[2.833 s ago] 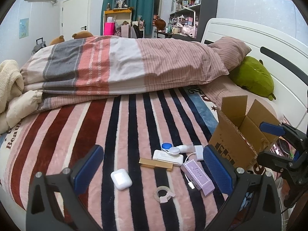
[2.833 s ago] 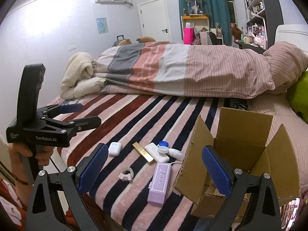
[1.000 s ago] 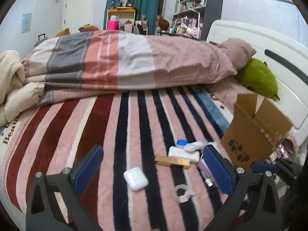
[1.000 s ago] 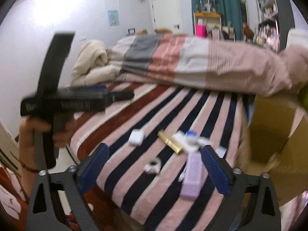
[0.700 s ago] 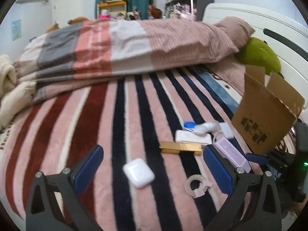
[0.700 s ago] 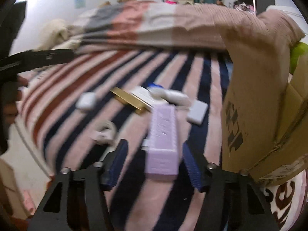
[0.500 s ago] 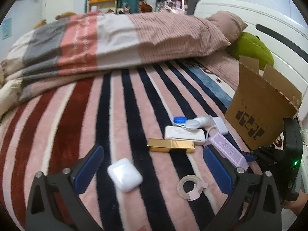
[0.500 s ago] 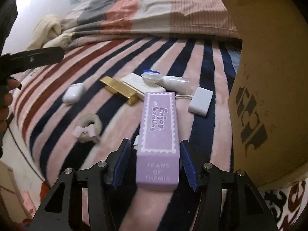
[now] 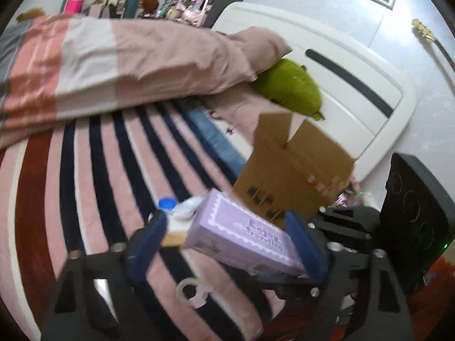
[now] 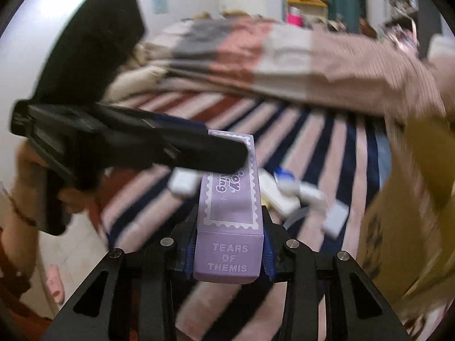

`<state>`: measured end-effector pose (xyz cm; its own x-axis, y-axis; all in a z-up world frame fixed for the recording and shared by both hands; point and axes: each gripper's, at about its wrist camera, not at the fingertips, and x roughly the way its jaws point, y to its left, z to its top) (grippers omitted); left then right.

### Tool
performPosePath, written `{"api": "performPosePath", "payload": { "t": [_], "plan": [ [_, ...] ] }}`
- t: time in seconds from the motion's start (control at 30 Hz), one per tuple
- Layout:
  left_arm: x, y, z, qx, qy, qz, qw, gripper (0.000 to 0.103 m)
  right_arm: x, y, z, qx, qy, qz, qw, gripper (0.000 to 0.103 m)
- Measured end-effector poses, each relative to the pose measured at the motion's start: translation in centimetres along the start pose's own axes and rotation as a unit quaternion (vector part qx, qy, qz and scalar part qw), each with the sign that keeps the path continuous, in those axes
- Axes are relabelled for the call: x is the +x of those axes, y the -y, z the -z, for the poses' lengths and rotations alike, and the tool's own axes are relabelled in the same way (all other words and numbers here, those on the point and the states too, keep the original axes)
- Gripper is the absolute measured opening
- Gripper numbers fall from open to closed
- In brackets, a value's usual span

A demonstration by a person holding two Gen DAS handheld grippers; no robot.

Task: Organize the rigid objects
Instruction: 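Carry the lilac box into the cardboard box and open the right gripper, then grasp the clear tape roll with the right gripper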

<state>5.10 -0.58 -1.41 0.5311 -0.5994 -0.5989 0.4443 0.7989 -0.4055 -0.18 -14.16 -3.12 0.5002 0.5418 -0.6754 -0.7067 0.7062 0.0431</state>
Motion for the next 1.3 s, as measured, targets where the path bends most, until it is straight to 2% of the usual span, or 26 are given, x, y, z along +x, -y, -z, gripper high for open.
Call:
{"api": "performPosePath", "payload": {
  "t": [0.07, 0.17, 0.27, 0.33, 0.47, 0.6, 0.7, 0.77, 0.83, 0.9, 0.93, 1.0, 1.1, 1.17, 1.3],
  "plan": [
    [-0.6, 1.2, -1.9, 0.012, 0.007, 0.016, 0.9998, 0.060, -0.9, 0.0, -1.5, -0.012, 0.010, 0.004, 1.000, 0.032],
    [-0.5, 2.8, -4.5, 0.024, 0.009, 0.025, 0.9994, 0.058, -2.7, 1.3, -3.4, -0.023, 0.020, 0.013, 0.999, 0.032],
    [1.7, 4.8, -7.8, 0.036, -0.016, 0.047, 0.9981, 0.057, -4.8, 3.7, -4.3, -0.021, 0.028, 0.032, 0.999, 0.032],
    [4.3, 6.8, -10.0, 0.052, -0.043, 0.048, 0.9966, 0.057, -6.0, 6.1, -4.5, -0.004, 0.021, 0.039, 0.999, 0.032],
    [10.4, 9.7, -12.9, 0.073, -0.101, 0.037, 0.9915, 0.056, -7.5, 12.3, -3.9, 0.035, -0.027, 0.055, 0.997, 0.031],
    [16.0, 10.9, -14.0, 0.057, -0.169, 0.027, 0.9837, 0.054, -6.3, 16.9, -3.3, 0.059, -0.094, 0.062, 0.992, 0.031],
    [18.7, 11.3, -13.9, 0.044, -0.202, 0.016, 0.9784, 0.054, -4.7, 19.2, -2.6, 0.057, -0.151, 0.060, 0.985, 0.031],
    [19.6, 11.5, -14.0, 0.041, -0.212, 0.009, 0.9765, 0.058, -4.4, 19.9, -2.4, 0.052, -0.176, 0.065, 0.981, 0.033],
    [19.9, 11.8, -14.0, 0.050, -0.215, -0.008, 0.9754, 0.072, -3.9, 20.4, -2.1, 0.043, -0.203, 0.073, 0.975, 0.038],
    [19.9, 12.0, -13.9, 0.062, -0.218, -0.015, 0.9740, 0.074, -3.9, 20.8, -1.8, 0.040, -0.217, 0.075, 0.973, 0.052],
    [19.8, 12.0, -13.9, 0.067, -0.218, -0.016, 0.9735, 0.074, -4.0, 20.9, -1.8, 0.037, -0.217, 0.079, 0.972, 0.064],
    [18.9, 11.8, -14.1, 0.074, -0.211, -0.031, 0.9741, 0.074, -4.3, 20.7, -1.8, 0.028, -0.217, 0.089, 0.972, 0.073],
    [16.4, 11.1, -14.5, 0.071, -0.184, -0.040, 0.9795, 0.078, -4.9, 20.0, -2.3, 0.014, -0.209, 0.115, 0.971, 0.076],
    [14.2, 10.4, -14.6, 0.073, -0.162, -0.050, 0.9828, 0.086, -5.6, 18.8, -3.1, 0.004, -0.190, 0.128, 0.973, 0.082],
    [8.9, 8.3, -14.0, 0.091, -0.117, -0.096, 0.9843, 0.091, -6.5, 15.1, -5.2, -0.020, -0.149, 0.142, 0.978, 0.089]
  ]
}}
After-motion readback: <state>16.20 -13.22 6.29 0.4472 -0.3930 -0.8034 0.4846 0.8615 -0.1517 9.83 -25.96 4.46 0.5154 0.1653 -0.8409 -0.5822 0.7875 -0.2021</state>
